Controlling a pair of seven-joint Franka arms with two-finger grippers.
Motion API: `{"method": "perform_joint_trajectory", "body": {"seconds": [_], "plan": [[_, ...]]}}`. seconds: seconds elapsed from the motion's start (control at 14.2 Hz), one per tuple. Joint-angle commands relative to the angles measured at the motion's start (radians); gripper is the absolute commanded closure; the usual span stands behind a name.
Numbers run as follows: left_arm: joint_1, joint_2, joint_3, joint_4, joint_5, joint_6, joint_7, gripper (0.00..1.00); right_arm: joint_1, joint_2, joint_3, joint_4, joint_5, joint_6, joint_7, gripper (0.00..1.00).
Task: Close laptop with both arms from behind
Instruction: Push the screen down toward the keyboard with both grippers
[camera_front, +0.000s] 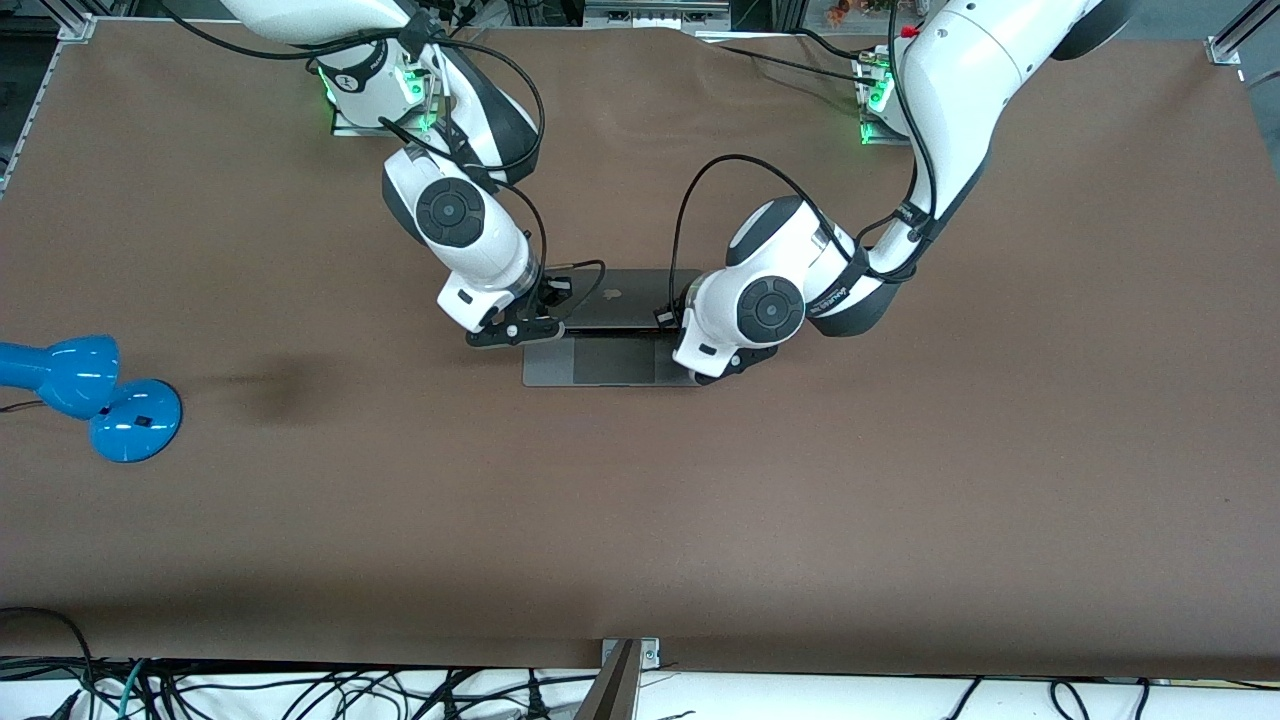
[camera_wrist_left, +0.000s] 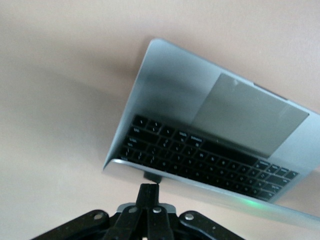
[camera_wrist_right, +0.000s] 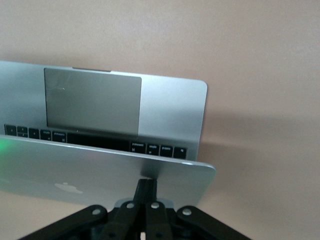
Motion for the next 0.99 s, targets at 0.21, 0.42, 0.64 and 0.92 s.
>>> {"method": "perform_joint_trajectory", "body": {"seconds": [0.21, 0.42, 0.64, 0.92], "plan": [[-0.011, 0.072, 0.004, 0.056, 0.070, 0.048, -0.012, 1.00, -0.004, 0.096, -0.008, 0.098, -0.069, 0.008, 0.001, 1.00], [-0.011, 0.100, 0.009, 0.081, 0.086, 0.056, -0.012, 1.00, -0.004, 0.130, -0.013, 0.124, -0.076, 0.010, 0.004, 1.00], [-0.019, 0.126, 0.014, 0.101, 0.101, 0.057, -0.013, 1.00, -0.004, 0.150, -0.016, 0.124, -0.090, 0.034, 0.004, 1.00], [-0.022, 0.145, 0.017, 0.110, 0.119, 0.059, -0.015, 1.00, -0.004, 0.184, -0.022, 0.143, -0.105, 0.050, 0.004, 1.00]]}}
